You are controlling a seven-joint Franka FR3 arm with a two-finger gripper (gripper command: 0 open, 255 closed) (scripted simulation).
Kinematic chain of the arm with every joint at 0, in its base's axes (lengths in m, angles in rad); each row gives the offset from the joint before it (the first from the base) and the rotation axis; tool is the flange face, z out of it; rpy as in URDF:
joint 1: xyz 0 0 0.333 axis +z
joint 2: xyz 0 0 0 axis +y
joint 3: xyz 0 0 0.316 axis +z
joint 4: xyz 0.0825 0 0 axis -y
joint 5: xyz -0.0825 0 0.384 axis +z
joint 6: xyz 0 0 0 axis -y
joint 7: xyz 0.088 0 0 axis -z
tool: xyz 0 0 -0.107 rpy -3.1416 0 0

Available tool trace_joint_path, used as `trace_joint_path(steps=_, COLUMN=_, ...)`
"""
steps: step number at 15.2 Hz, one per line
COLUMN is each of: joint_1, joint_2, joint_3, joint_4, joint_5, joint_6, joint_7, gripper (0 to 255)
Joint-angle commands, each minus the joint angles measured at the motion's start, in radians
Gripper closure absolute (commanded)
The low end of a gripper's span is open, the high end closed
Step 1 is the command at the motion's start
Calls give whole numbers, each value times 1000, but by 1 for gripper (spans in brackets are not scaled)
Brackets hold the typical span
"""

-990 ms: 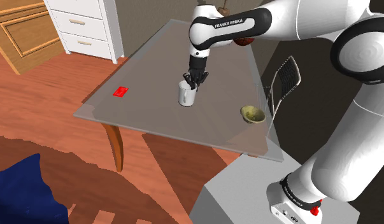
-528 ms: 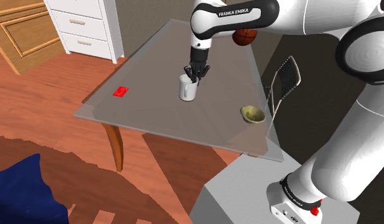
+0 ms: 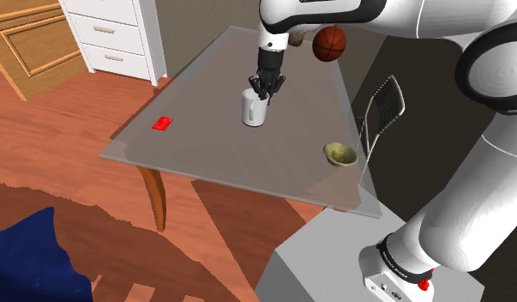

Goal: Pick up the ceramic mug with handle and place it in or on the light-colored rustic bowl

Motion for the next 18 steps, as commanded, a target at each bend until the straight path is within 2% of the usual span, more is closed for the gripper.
trace_joint_path(steps=1, joint_1=0, joint_2=-5, joint_3=0, joint_4=21, joint_5=0, joint_6=-25, joint_7=2, gripper=255)
trace_joint_path(steps=7, joint_1=0, joint_2=-5, joint_3=0, joint_4=93, joint_5=0, joint_6=-98, joint_7=7, gripper=255)
trace_joint_path(steps=12, joint_1=-47, joint_2=-171, joint_3=-33, joint_4=-111, joint_5=6, joint_6=-66, joint_7=-76, gripper=255)
trace_joint_path(steps=18, joint_1=-98, joint_2=-345, joint_3=-87, joint_4=-300, joint_5=-6, joint_6=-58, joint_7=-180, gripper=255)
